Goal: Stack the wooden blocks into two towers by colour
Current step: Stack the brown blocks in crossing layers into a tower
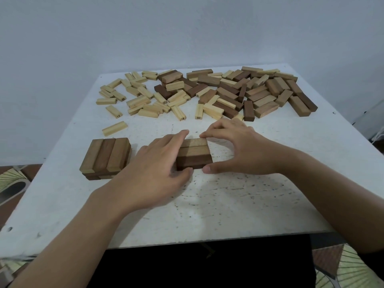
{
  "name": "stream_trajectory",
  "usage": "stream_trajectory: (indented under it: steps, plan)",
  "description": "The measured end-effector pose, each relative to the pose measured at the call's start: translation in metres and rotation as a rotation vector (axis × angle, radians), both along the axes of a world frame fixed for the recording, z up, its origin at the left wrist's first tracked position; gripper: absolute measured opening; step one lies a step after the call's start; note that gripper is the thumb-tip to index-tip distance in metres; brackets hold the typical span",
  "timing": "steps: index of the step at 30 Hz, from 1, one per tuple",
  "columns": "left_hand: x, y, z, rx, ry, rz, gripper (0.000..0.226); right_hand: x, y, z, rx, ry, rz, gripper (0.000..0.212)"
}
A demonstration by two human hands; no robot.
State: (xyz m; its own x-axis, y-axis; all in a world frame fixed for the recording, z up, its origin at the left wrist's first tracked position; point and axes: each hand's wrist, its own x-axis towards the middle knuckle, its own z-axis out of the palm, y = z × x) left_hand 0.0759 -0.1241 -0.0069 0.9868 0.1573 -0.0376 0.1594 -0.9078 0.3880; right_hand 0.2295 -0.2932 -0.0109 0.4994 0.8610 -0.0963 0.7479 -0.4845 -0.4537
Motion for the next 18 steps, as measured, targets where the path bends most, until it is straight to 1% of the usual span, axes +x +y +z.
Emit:
stream_trajectory:
  steps: [3,10,14,18]
  plan:
    - [0.000,0.001,-0.001,-0.006,-0.004,-0.008,0.075,0.002,0.001,-0.003,0.022,-0.002,-0.005,0.083]
    - [0.002,0.010,-0.003,-0.010,0.014,-0.002,0.077,0.005,0.000,-0.005,0.031,0.005,-0.001,0.088]
    - [0.003,0.010,-0.001,0.002,-0.006,-0.017,0.071,0.006,0.002,-0.003,-0.003,-0.002,0.016,0.092]
    - [0.005,0.008,0.000,0.009,-0.005,-0.045,0.071,0.007,0.002,-0.003,-0.068,-0.062,0.063,0.093]
